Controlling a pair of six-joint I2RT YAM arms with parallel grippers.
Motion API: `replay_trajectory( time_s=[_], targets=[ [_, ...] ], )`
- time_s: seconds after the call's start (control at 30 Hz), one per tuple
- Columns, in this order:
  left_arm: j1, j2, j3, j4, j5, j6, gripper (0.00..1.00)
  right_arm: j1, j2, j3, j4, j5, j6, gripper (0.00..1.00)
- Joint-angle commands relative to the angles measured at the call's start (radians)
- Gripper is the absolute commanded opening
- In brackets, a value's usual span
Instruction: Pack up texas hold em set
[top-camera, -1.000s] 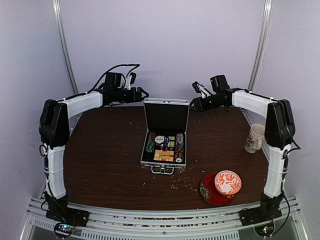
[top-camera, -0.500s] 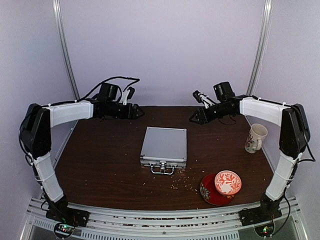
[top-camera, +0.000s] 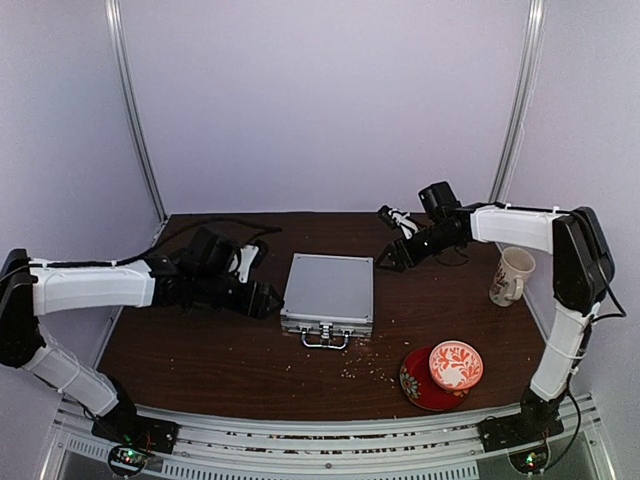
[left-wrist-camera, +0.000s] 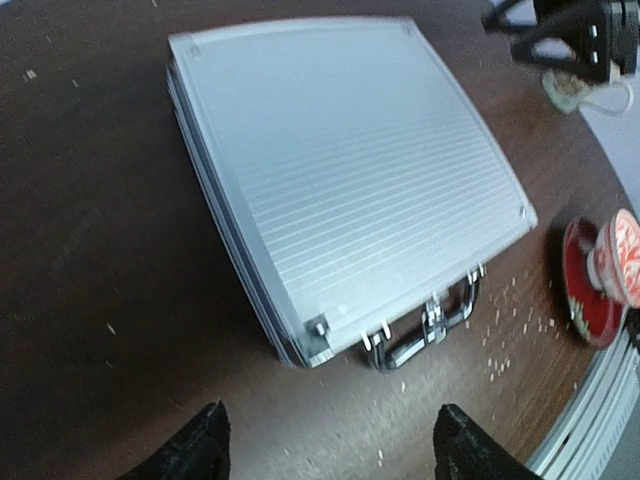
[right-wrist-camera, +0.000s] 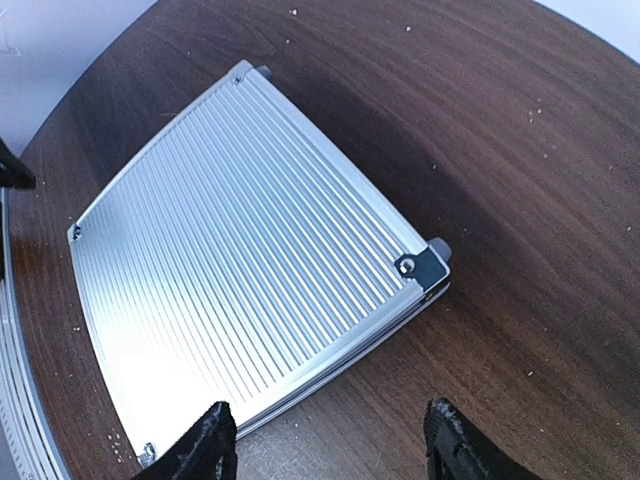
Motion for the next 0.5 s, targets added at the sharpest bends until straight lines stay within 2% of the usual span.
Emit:
replay_trajectory(
  time_s=[0.0,0.2,0.33,0.47],
  targets=[
    [-0.104,-0.070,-0.083,0.082,-0.053,-0.105,0.71,0.016,0.026,-0.002,-0.016,-0.024,-0.019,0.65],
    [-0.205,0.001,-0.109,0.220,0.078,-0.073,0.78,0.022,0.066,-0.009,-0.054,-0.089,-0.057,0.65],
    [-0.243,0.103,-0.025,0.216,0.091,-0.040,0.79,0.027,0.069,-0.014,-0.057,-0.087,-0.062,0.66],
    [-0.245,0.192,0.056,0.168,0.055,-0.032,0.79,0.038,0.053,-0.015,-0.062,-0.008,-0.066,0.66]
  ],
)
